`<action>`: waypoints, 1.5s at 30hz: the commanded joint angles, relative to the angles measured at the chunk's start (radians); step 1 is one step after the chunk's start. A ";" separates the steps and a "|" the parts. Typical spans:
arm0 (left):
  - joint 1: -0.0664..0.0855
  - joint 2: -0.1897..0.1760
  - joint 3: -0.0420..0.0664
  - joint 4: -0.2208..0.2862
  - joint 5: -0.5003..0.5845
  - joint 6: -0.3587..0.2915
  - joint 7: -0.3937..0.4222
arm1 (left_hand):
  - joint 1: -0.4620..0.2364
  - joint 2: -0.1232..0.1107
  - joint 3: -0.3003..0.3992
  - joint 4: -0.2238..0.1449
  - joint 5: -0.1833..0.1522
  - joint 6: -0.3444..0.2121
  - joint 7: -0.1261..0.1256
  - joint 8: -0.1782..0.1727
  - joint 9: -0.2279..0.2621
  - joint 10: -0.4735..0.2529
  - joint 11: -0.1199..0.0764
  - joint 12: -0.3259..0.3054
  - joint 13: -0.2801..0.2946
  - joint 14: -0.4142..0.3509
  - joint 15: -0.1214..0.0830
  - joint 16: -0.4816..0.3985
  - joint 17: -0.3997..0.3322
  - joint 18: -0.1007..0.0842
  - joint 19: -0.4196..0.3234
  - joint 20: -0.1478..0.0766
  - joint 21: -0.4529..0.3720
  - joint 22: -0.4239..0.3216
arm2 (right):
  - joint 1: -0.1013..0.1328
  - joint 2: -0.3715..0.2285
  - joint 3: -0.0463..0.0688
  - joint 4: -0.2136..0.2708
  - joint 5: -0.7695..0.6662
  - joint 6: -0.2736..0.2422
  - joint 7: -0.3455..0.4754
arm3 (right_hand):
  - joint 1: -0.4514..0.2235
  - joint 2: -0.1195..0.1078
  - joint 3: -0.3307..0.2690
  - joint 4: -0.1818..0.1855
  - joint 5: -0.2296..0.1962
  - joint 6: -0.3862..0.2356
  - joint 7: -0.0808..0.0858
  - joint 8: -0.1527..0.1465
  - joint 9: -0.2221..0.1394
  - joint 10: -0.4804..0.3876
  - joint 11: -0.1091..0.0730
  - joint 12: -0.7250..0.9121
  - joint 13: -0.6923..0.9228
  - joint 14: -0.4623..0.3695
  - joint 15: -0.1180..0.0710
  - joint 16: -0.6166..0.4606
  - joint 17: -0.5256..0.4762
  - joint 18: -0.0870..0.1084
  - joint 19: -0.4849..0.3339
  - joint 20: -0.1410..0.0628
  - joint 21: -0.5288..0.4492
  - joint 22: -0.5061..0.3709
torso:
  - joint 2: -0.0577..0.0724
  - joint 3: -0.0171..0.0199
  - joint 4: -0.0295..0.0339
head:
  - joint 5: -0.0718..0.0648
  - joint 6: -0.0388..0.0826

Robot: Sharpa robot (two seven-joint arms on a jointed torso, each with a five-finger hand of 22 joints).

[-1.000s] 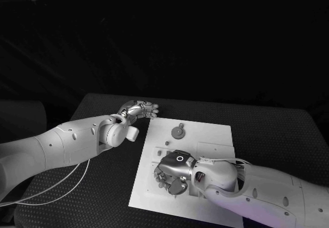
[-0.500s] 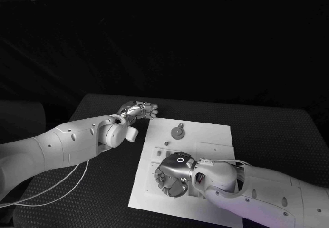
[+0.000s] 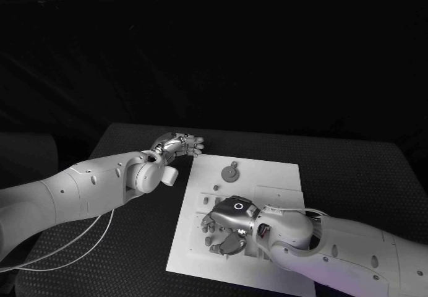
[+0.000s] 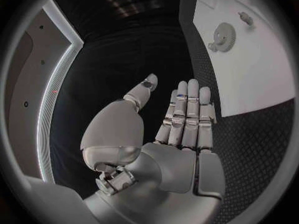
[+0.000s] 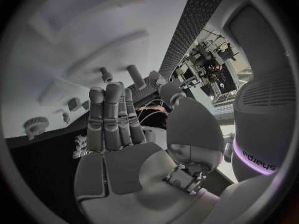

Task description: Assemble the parts on the task board

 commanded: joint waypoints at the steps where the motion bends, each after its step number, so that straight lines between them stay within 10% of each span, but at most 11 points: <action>1: 0.001 0.001 0.001 0.000 0.004 0.016 0.003 | -0.009 0.001 0.000 0.006 0.001 -0.005 0.002 0.005 -0.001 -0.003 0.005 -0.005 -0.001 -0.003 0.001 -0.006 0.001 0.018 -0.002 0.006 -0.007 0.003 | 0.010 -0.015 0.001 0.010 0.068 -0.089 0.034 | -0.011 -0.008 -0.011 0.002 -0.003 -0.026 0.017 -0.004 -0.003 -0.008 -0.001 -0.007 -0.007 0.005 0.006 0.014 0.003 0.037 0.002 0.000 0.001 0.003 | 0.000 0.0000 0.0000 | -0.002 0.001; 12: 0.001 0.003 0.001 -0.011 0.004 0.019 0.004 | -0.024 -0.007 -0.007 0.014 -0.002 -0.013 0.005 0.002 -0.004 -0.006 0.006 -0.006 -0.003 -0.003 0.002 -0.011 0.005 0.018 -0.002 0.007 -0.009 0.005 | 0.085 -0.126 0.039 0.005 0.634 -0.114 0.095 | 0.025 0.034 0.021 0.010 -0.069 -0.019 0.016 0.008 -0.014 0.000 -0.001 -0.006 -0.044 0.010 0.006 0.073 0.016 0.037 0.023 -0.018 0.038 0.017 | -0.001 0.0003 -0.0038 | -0.038 0.026; 19: -0.003 0.006 0.000 -0.013 0.004 0.021 0.005 | -0.035 -0.004 -0.009 0.023 -0.001 -0.016 0.007 0.001 -0.006 -0.006 0.007 -0.006 -0.004 -0.002 0.003 -0.014 0.009 0.019 -0.002 0.007 -0.010 0.008 | 0.111 -0.221 0.039 0.017 0.785 -0.040 0.063 | 0.094 0.064 0.069 0.000 -0.100 0.009 -0.002 0.032 -0.003 0.109 -0.042 0.101 0.009 0.000 -0.031 0.080 0.011 0.037 0.015 -0.016 0.043 0.016 | -0.002 0.0006 -0.0072 | -0.060 0.038; 25: -0.010 0.004 0.000 -0.020 0.004 0.029 0.009 | -0.041 -0.003 -0.010 0.029 -0.001 -0.016 0.007 0.002 -0.006 -0.006 0.006 -0.005 -0.004 -0.002 0.003 -0.015 0.011 0.020 -0.002 0.008 -0.011 0.009 | 0.117 -0.310 0.036 0.045 0.822 0.122 -0.042 | 0.091 0.073 0.083 0.011 -0.100 0.010 -0.012 0.044 0.013 0.079 -0.056 0.277 0.140 -0.012 -0.044 0.092 0.008 0.037 0.008 -0.007 0.044 0.013 | -0.006 0.0021 -0.0129 | -0.068 0.036; 37: -0.020 0.006 0.000 -0.030 0.005 0.035 0.010 | -0.077 -0.007 -0.018 0.051 0.014 -0.020 0.007 0.002 -0.009 -0.004 0.005 -0.004 -0.004 -0.003 0.004 -0.023 0.019 0.021 -0.004 0.008 -0.016 0.012 | 0.118 -0.442 0.019 0.095 0.985 0.242 -0.189 | -0.021 0.075 -0.021 0.011 -0.093 0.014 -0.039 0.048 0.031 -0.027 -0.072 0.719 0.488 -0.048 -0.053 0.320 0.162 0.037 -0.028 -0.019 0.177 0.027 | -0.016 0.0071 -0.0234 | -0.069 -0.002; 42: -0.023 0.010 0.000 -0.034 0.006 0.034 0.010 | -0.078 -0.007 -0.018 0.052 0.014 -0.020 0.007 0.003 -0.009 -0.003 0.005 -0.003 -0.004 -0.003 0.004 -0.024 0.019 0.021 -0.005 0.008 -0.016 0.013 | 0.118 -0.462 0.014 0.100 0.969 0.313 -0.246 | -0.102 0.070 -0.042 0.068 -0.099 0.055 -0.050 0.077 0.068 -0.045 -0.095 0.978 0.685 -0.023 -0.082 0.416 0.211 0.037 0.021 -0.053 0.248 0.020 | -0.022 0.0076 -0.0251 | -0.077 -0.026; 45: -0.023 0.014 0.000 -0.037 0.007 0.034 0.009 | -0.079 -0.006 -0.018 0.052 0.014 -0.020 0.007 0.003 -0.009 -0.003 0.005 -0.003 -0.004 -0.003 0.004 -0.024 0.019 0.021 -0.005 0.008 -0.016 0.013 | 0.118 -0.465 0.012 0.106 0.958 0.350 -0.277 | -0.137 0.076 -0.046 0.090 -0.099 0.070 -0.059 0.088 0.083 -0.044 -0.106 0.999 0.704 -0.014 -0.092 0.426 0.212 0.037 0.029 -0.067 0.261 0.018 | -0.026 0.0062 -0.0164 | -0.096 -0.049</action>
